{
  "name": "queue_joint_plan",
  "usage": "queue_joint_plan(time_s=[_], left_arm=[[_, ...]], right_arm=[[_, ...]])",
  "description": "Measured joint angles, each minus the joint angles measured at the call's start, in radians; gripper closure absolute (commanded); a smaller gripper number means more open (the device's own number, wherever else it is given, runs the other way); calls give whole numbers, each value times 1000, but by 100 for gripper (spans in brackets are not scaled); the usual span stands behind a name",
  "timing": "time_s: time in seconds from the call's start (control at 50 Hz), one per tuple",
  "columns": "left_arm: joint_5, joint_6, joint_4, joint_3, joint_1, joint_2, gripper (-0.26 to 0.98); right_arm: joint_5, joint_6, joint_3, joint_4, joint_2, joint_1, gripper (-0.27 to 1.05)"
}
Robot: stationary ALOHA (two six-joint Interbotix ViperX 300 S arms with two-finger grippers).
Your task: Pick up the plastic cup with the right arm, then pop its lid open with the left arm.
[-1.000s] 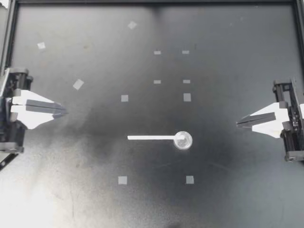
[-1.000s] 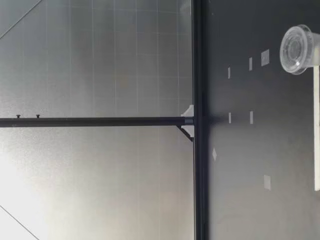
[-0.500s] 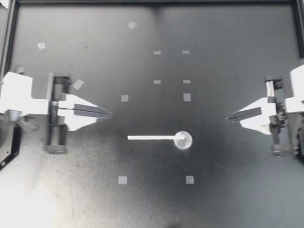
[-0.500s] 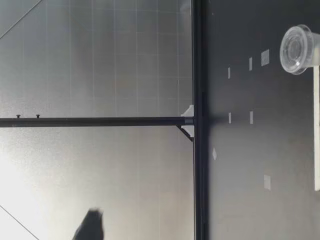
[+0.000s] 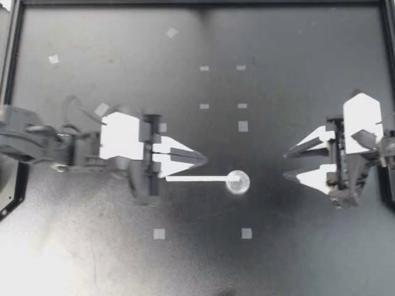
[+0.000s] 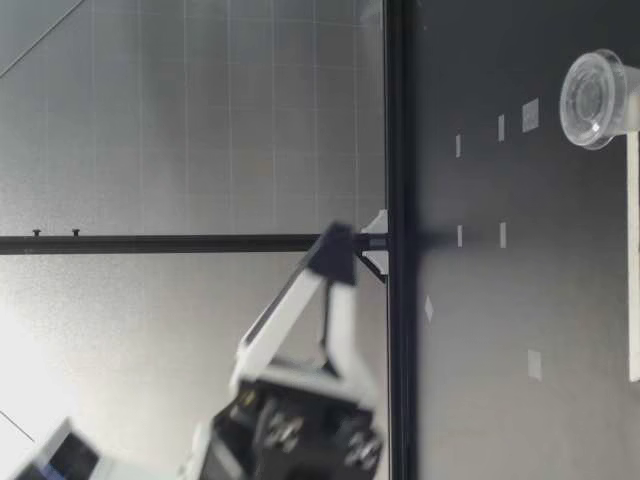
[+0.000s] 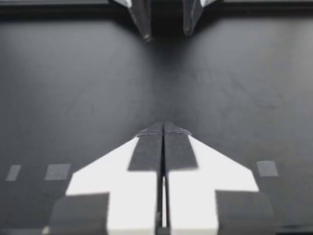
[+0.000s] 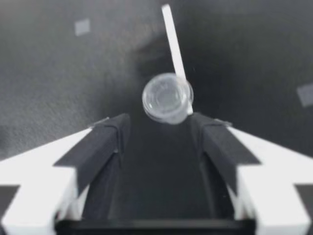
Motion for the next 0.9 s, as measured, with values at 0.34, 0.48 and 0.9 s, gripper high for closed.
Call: queue_joint_plan(time_s=[0.34, 0.48, 0.9], left_arm=[[2, -8, 3, -89, 0, 118, 83], [11, -14, 3, -103, -2, 160, 82], [60, -32, 3, -184, -26, 285, 83]], right_arm=[[-121, 17, -81, 2, 304, 31, 13], [-161, 28, -103, 2, 385, 40, 11], [-178, 35, -155, 2, 523, 44, 11]])
